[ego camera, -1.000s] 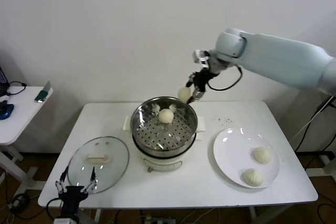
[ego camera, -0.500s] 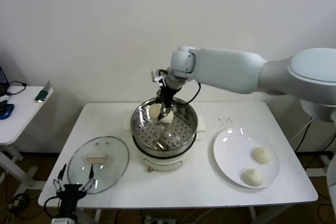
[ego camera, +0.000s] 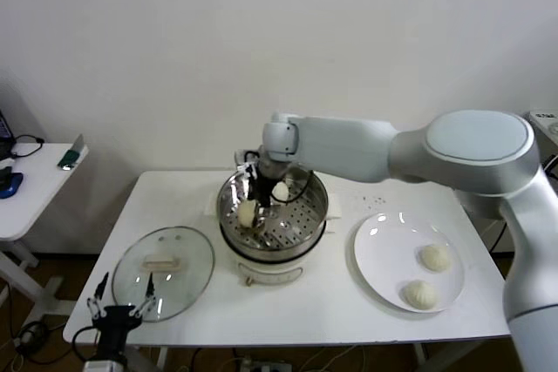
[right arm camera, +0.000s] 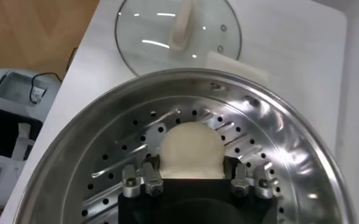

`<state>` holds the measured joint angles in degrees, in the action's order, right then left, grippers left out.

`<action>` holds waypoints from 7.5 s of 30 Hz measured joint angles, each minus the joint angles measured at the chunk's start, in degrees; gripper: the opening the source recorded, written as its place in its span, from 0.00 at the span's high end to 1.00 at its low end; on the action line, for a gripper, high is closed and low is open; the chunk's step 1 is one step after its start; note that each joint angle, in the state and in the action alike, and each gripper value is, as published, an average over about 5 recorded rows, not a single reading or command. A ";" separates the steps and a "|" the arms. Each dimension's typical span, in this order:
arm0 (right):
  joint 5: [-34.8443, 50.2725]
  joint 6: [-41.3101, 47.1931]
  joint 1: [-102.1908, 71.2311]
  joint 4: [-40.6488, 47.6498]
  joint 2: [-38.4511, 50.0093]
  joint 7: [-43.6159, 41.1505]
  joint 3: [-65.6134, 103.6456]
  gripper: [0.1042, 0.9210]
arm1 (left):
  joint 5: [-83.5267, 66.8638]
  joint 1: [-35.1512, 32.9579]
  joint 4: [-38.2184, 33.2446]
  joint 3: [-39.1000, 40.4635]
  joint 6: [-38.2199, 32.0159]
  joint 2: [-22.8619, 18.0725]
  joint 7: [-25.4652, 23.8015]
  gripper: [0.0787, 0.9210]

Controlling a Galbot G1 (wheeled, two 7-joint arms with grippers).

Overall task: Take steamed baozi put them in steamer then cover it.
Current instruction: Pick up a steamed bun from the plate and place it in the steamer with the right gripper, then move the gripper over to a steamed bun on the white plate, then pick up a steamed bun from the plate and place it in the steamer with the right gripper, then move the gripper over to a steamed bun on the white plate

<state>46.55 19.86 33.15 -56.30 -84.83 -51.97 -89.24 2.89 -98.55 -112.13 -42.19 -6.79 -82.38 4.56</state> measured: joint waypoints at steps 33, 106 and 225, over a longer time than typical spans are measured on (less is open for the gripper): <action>-5.77 -2.69 12.39 -19.69 25.95 -5.48 -2.29 0.12 | 0.29 0.68 1.08 -0.20 1.04 0.07 0.01 0.12; -30.33 -7.45 -8.07 -21.50 46.46 -9.43 -2.10 0.30 | 2.16 0.41 3.19 -0.59 1.47 -0.65 0.07 0.12; -36.79 -13.15 -7.87 -15.70 51.27 -9.55 11.69 0.12 | 4.53 -1.74 1.06 -0.21 2.74 0.81 -0.31 0.12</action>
<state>9.75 6.71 25.28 -72.00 -33.57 -61.52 -77.55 7.43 -100.30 -111.06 -42.41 -4.05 -81.57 4.25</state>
